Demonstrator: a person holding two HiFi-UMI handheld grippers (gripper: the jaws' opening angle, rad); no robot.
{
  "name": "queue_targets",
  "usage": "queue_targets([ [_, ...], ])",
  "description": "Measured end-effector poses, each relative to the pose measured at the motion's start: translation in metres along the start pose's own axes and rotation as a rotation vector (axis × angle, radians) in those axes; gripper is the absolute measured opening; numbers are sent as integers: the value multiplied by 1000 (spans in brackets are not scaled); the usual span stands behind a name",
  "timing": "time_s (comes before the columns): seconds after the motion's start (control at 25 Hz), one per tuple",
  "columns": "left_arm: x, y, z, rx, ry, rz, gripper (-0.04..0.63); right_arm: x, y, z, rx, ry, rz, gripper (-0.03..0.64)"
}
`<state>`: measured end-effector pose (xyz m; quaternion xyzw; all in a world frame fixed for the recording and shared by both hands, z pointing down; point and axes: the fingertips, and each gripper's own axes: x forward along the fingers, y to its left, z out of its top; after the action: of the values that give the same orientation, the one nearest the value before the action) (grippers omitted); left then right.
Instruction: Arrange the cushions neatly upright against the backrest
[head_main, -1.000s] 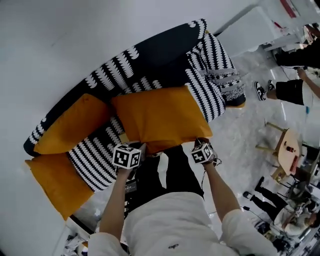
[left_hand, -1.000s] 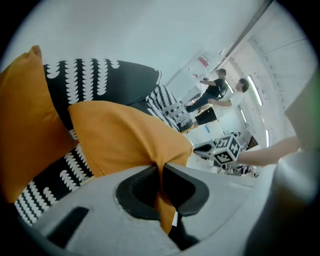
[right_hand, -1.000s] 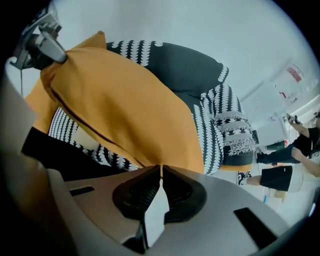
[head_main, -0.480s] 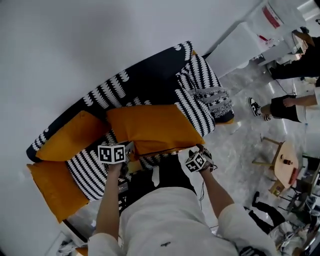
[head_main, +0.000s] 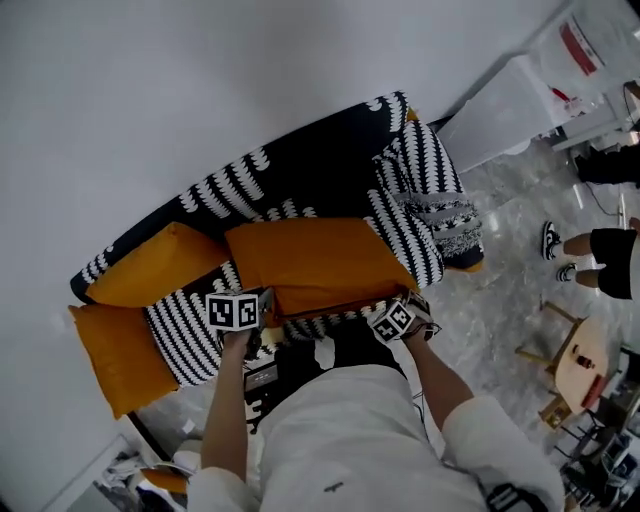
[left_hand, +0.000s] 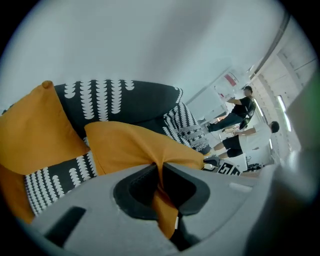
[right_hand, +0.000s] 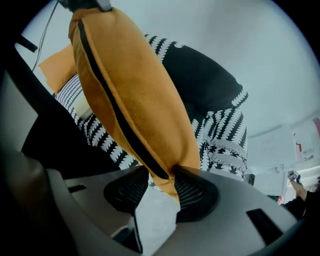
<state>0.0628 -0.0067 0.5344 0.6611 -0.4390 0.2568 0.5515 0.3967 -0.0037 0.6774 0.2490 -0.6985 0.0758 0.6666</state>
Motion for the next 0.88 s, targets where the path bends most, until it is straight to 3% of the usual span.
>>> queue_targets([
  [0.16, 0, 2, -12, -25, -4, 77, 40, -4, -34, 9, -5, -82, -18, 82],
  [0.4, -15, 15, -13, -127, -90, 132, 41, -39, -86, 53, 45, -271, -17, 35],
  [0.64, -22, 26, 18, -199, -170, 109, 32, -76, -164, 132, 96, -456, -103, 26],
  [0.88, -20, 39, 42, -208, -183, 103, 29, -104, -204, 187, 62, -543, -152, 25],
])
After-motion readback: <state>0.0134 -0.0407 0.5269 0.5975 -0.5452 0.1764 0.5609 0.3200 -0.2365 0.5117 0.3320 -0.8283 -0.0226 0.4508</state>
